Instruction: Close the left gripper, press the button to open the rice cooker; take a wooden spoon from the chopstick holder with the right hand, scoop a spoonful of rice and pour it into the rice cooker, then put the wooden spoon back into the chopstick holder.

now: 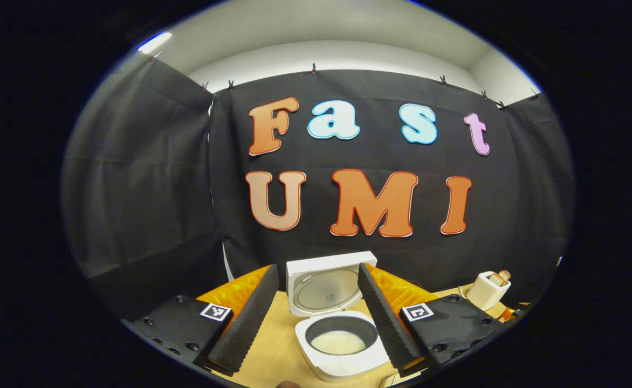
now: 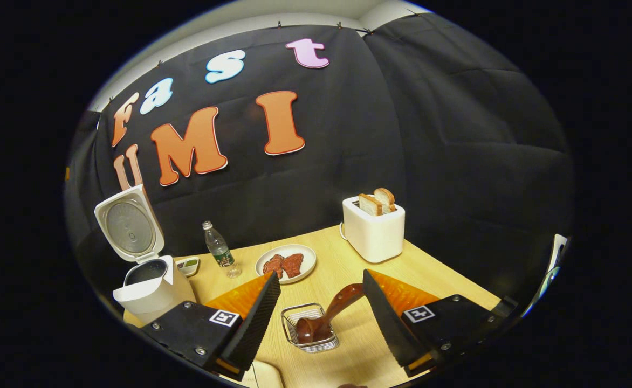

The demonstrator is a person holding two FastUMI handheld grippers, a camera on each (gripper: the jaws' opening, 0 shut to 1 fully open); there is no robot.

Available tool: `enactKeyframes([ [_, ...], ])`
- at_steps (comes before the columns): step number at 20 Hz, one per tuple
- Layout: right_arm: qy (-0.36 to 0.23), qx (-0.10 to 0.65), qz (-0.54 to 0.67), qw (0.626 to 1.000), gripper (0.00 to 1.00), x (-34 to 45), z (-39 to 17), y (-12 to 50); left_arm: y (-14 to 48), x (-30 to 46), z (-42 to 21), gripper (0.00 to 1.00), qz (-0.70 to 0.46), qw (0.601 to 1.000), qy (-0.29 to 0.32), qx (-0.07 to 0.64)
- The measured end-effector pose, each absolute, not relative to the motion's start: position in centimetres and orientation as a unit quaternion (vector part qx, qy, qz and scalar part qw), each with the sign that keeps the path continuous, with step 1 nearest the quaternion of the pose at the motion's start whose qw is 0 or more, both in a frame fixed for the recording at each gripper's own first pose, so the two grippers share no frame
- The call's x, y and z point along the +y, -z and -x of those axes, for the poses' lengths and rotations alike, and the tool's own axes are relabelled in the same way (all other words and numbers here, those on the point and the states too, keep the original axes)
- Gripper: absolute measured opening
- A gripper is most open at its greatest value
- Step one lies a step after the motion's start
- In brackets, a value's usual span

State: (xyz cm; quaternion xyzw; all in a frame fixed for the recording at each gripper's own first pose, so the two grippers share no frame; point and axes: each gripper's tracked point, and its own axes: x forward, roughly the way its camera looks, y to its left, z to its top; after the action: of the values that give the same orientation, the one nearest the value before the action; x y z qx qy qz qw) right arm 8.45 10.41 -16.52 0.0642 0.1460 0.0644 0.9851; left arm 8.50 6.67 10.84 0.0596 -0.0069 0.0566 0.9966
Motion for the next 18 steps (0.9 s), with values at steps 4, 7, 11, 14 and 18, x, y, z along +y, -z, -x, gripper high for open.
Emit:
enactKeyframes([
  [4,-0.081,0.135,-0.057,0.986,0.95,11.4,-7.3,14.5,-12.8,4.2,-13.3,0.99,-0.078,0.996,-0.041,-0.018],
  [7,-0.086,0.131,-0.055,0.986,0.95,11.6,-6.8,13.5,-12.5,1.7,-16.1,0.99,-0.044,0.999,-0.007,0.000],
  [11,-0.082,0.124,-0.064,0.987,0.95,11.2,-6.5,12.2,-13.9,2.5,-19.8,0.99,0.006,1.000,0.000,0.010],
  [14,-0.079,0.125,-0.063,0.987,0.95,10.9,-6.0,11.7,-14.6,4.5,-23.7,0.99,-0.005,0.999,-0.023,0.023],
  [18,-0.082,0.122,-0.044,0.988,0.95,10.7,-5.7,11.1,-13.4,6.0,-29.2,0.99,-0.018,0.998,-0.038,0.048],
])
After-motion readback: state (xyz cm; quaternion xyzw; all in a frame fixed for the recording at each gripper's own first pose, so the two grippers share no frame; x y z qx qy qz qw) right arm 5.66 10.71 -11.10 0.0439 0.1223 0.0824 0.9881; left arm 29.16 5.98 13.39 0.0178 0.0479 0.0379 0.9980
